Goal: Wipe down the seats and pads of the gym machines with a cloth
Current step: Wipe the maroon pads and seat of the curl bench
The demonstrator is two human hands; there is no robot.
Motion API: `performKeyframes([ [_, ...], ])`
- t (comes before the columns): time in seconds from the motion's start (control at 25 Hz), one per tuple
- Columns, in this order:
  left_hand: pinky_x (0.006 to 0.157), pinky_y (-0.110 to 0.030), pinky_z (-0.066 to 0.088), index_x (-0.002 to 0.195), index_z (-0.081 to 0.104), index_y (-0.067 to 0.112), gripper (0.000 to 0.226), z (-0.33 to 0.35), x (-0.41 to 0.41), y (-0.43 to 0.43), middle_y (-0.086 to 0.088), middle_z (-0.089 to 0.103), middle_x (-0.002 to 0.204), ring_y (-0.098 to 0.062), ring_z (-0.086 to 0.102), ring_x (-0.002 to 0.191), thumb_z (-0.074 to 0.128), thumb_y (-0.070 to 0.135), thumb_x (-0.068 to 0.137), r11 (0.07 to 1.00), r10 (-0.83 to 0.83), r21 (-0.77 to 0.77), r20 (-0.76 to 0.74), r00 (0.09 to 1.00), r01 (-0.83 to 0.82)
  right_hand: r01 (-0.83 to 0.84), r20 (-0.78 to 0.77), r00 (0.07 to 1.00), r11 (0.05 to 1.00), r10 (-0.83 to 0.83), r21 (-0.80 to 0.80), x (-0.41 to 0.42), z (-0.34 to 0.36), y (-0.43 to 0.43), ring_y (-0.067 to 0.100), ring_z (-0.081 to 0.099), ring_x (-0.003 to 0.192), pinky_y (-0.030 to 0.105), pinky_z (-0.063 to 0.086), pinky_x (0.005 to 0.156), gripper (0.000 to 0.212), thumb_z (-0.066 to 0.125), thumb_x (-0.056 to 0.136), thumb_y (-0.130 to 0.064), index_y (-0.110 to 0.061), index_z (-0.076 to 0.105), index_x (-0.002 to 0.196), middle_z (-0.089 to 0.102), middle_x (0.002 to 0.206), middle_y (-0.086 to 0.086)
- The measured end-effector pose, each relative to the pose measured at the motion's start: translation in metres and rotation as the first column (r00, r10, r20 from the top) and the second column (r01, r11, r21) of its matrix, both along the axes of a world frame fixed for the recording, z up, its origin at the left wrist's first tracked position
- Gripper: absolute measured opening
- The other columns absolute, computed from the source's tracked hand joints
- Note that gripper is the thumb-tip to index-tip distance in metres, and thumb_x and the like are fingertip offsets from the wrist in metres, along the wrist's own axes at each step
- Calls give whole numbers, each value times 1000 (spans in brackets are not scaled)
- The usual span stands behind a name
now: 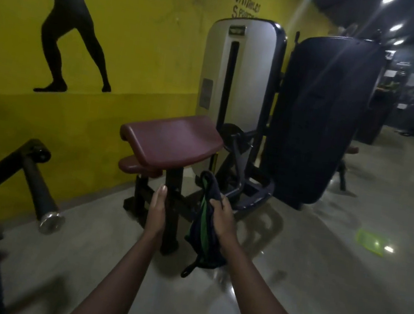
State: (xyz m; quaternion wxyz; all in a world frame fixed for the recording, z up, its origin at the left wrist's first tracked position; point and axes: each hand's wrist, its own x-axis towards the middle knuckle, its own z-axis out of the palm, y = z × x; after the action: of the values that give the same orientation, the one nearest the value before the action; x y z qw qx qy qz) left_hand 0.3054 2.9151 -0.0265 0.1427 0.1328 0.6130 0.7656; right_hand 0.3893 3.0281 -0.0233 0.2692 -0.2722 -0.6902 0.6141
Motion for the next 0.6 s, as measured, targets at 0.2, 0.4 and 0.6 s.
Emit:
performKeyframes([
  [0.2,112,-32,24,144,33,18,49,-3,-116,77,2,36,148,-16,32,137,32,37,99,990,144,-2,-28,989,-144,-132,-10,991,991,132,30,-133,-5,88,25,54,110,34,43,92,33,43,97,-18,-14,49,129,57,116,6],
  [0.4,91,-21,29,144,30,15,47,9,-211,140,3,41,131,-6,37,116,31,32,101,958,287,-11,-1,958,-287,-280,57,960,951,275,132,-274,-7,166,28,50,120,43,42,100,40,44,97,-26,-14,45,135,53,131,9],
  [0.6,97,-26,30,147,26,16,52,-11,-322,168,-5,32,151,-19,34,135,33,36,100,873,478,-126,30,878,-472,-350,125,937,871,327,346,-391,-16,200,29,43,125,31,36,97,41,46,97,-21,-12,43,136,45,137,13],
])
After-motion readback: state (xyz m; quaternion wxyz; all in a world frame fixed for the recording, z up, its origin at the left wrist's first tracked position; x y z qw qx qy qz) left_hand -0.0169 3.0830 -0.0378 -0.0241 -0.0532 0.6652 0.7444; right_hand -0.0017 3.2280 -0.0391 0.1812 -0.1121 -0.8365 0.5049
